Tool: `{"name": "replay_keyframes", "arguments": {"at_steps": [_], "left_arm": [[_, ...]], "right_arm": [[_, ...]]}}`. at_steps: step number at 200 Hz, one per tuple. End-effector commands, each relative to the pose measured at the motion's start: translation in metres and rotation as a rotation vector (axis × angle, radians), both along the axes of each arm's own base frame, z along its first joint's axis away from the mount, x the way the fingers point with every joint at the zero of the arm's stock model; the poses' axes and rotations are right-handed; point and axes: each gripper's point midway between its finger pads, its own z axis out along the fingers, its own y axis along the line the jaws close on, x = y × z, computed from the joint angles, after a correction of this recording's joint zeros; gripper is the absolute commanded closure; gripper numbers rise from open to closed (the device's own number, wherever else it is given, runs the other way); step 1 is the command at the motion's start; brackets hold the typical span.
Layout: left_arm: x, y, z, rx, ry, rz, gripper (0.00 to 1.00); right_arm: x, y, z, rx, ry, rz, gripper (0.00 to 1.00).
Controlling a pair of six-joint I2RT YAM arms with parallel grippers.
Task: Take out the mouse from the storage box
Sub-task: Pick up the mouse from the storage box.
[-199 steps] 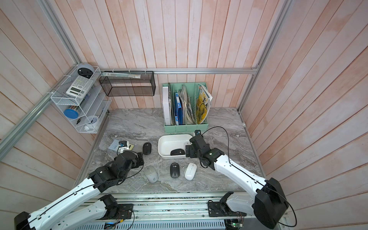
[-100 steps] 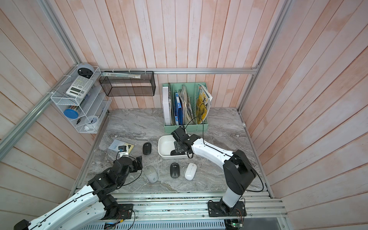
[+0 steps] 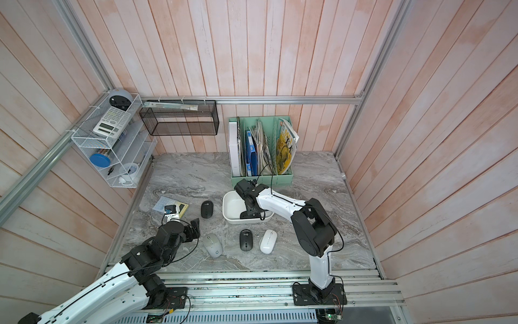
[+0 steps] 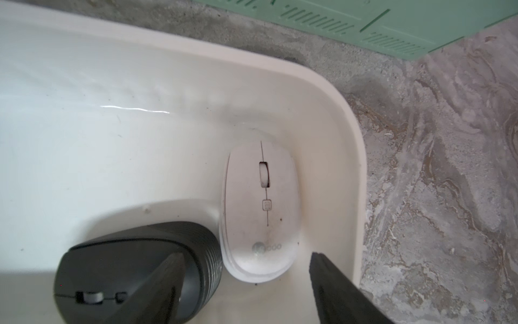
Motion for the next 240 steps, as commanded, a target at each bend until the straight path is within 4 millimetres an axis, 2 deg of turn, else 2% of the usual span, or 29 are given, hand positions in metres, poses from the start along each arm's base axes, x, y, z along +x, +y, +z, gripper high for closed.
{"name": "replay_keyframes", "arguments": {"at_steps": [1,43,64,84,109,130,157,179,216,240], "left_arm": [[-0.001,0.003,-0.004,0.001,0.004,0.01,0.0],[-0.001,0.004,-0.004,-0.003,0.001,0.015,0.0],[-0.001,0.004,-0.004,0.0,0.002,0.014,0.0],[-0.001,0.004,-0.004,-0.001,0.002,0.015,0.0],[-0.001,0.004,-0.004,0.0,0.002,0.014,0.0],[-0.001,0.004,-0.005,-0.001,0.002,0.014,0.0],[0.0,0.003,-0.005,0.003,0.004,0.013,0.0],[0.0,0.004,-0.005,0.006,0.006,0.015,0.0],[-0.001,0.003,-0.005,0.0,0.002,0.01,0.0],[-0.001,0.003,-0.005,0.0,0.002,0.01,0.0]], "right_arm": [[0.004,-0.008,-0.014,-0.013,0.036,-0.043,0.25],[0.008,-0.006,-0.026,0.037,0.065,-0.069,0.28],[0.007,0.003,-0.03,0.016,0.095,-0.019,0.36],[0.004,0.011,-0.038,-0.037,0.118,0.011,0.36],[0.004,0.015,-0.044,-0.017,0.127,0.003,0.36],[0.001,0.03,-0.047,0.059,0.147,0.024,0.38],[-0.001,0.048,-0.04,0.092,0.137,0.068,0.39],[0.002,0.048,-0.031,0.114,0.122,0.062,0.35],[0.006,0.036,-0.023,0.17,0.115,0.03,0.26],[0.007,0.036,-0.025,0.164,0.117,0.027,0.21]]}}
